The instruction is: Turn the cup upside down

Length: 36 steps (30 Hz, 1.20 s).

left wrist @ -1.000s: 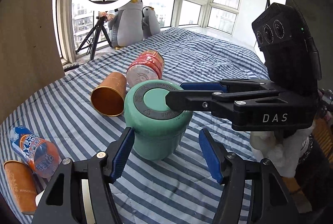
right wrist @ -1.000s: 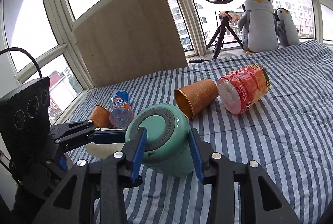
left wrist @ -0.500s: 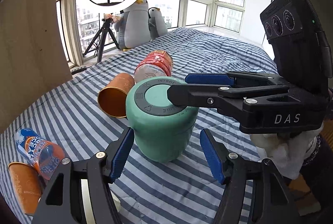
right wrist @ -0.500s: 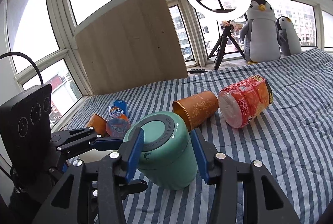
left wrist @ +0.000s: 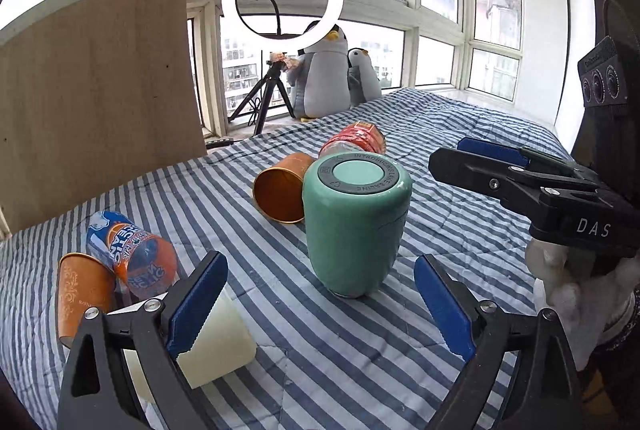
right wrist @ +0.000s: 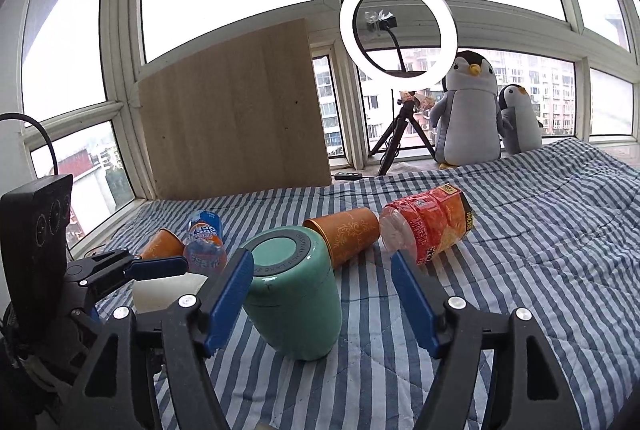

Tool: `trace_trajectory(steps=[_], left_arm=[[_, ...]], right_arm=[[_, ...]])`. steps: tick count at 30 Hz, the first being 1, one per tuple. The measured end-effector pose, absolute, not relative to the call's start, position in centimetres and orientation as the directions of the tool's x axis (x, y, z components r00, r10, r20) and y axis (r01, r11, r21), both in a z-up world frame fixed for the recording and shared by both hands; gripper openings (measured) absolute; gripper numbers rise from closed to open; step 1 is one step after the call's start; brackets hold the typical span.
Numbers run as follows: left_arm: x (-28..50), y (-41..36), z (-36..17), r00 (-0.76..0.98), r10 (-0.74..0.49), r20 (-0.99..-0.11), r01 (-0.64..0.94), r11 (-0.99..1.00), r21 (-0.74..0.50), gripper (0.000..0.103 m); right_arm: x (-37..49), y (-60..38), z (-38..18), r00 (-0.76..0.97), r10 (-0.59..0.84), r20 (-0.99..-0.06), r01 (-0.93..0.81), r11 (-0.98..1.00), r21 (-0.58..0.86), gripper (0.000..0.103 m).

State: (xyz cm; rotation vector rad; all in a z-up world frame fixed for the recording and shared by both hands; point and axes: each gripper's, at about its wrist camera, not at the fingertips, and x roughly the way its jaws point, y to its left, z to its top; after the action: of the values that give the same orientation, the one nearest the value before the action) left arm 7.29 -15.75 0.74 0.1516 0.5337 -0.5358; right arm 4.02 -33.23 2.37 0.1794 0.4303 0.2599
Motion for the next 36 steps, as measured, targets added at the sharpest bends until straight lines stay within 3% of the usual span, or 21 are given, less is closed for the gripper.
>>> trace_trajectory(steps=[10,24,36], left_arm=[[2.9,-13.5,-0.6,0.883,-0.299,-0.362,0.336,0.941,0.04,0.103],[0.1,-11.5,-0.4,0.953,-0.227,-0.202,0.234,0.972,0.009,0.103],[-0.7,-11.5,-0.3,0.959,-0.216,-0.185,0.224,0.974,0.023,0.103]], right_arm=[[1.5,-31.8,0.0,0.914,0.201,-0.353,-0.175,0.979,0.104,0.069],[0.4,-31.5,-0.9,0.944,0.114,-0.309,-0.099,0.993,0.065,0.071],[-1.1,-32.6,-0.6,0.969,0.043,-0.241,-0.022,0.996,0.089,0.072]])
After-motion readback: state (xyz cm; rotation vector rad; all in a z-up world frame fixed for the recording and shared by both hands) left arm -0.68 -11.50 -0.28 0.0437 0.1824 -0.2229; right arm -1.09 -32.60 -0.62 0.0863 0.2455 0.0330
